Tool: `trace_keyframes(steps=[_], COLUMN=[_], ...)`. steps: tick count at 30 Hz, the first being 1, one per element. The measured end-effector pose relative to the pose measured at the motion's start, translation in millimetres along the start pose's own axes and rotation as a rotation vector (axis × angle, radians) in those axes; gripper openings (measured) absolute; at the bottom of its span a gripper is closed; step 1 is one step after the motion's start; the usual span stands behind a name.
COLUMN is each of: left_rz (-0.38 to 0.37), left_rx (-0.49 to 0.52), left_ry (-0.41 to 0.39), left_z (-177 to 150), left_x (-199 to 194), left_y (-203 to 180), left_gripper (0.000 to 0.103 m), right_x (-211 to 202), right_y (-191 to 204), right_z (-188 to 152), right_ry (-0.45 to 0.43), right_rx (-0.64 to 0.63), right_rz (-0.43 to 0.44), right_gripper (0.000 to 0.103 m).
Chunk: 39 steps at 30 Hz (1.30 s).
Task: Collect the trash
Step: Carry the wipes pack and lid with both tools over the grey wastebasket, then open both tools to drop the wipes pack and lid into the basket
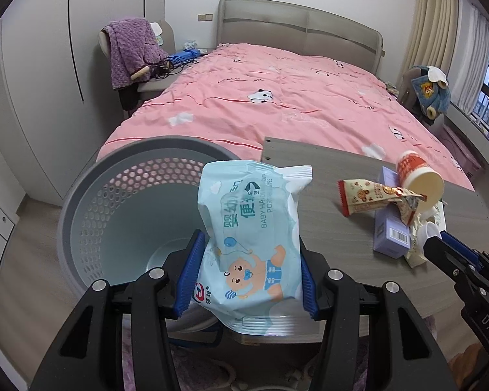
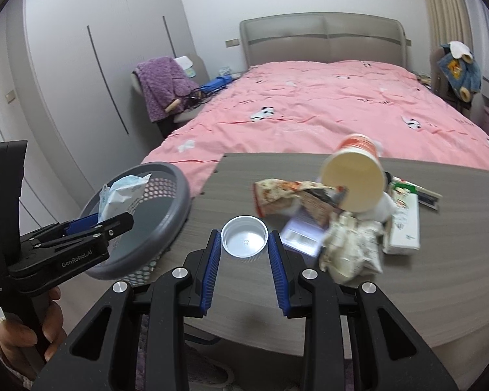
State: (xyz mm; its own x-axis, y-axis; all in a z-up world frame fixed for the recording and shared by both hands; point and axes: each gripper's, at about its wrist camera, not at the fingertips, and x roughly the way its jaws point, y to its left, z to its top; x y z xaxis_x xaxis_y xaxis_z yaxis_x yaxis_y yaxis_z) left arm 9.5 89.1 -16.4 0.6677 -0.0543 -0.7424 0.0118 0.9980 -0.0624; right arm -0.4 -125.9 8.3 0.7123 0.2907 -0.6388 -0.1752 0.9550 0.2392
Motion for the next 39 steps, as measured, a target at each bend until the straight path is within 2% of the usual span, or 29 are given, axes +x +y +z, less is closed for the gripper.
trace_keyframes(steps=[11, 25, 29, 39], left_rz=[0.030, 0.153, 0.176, 0.172], left_rx=[-0.035, -0.114, -0.117, -0.116], left_ry=[-0.011, 0.021, 0.023, 0.060], left_z=[7, 15, 16, 16], left_x=[1, 11, 16, 36], left_y=[34, 107, 117, 128], left_gripper=[0.050, 0.051, 0.051, 0.051], right_x=[31, 84, 104, 129], right_y=[42, 102, 116, 132], right_z=[15, 27, 28, 28], right_ry=[0.031, 0.100, 0.134, 0.179], right_rx=[-0.060, -0.145, -0.167, -0.197], right_rz=[0.064, 0.179, 0.191, 0.197], right_gripper=[0.030, 0.030, 0.030, 0.030])
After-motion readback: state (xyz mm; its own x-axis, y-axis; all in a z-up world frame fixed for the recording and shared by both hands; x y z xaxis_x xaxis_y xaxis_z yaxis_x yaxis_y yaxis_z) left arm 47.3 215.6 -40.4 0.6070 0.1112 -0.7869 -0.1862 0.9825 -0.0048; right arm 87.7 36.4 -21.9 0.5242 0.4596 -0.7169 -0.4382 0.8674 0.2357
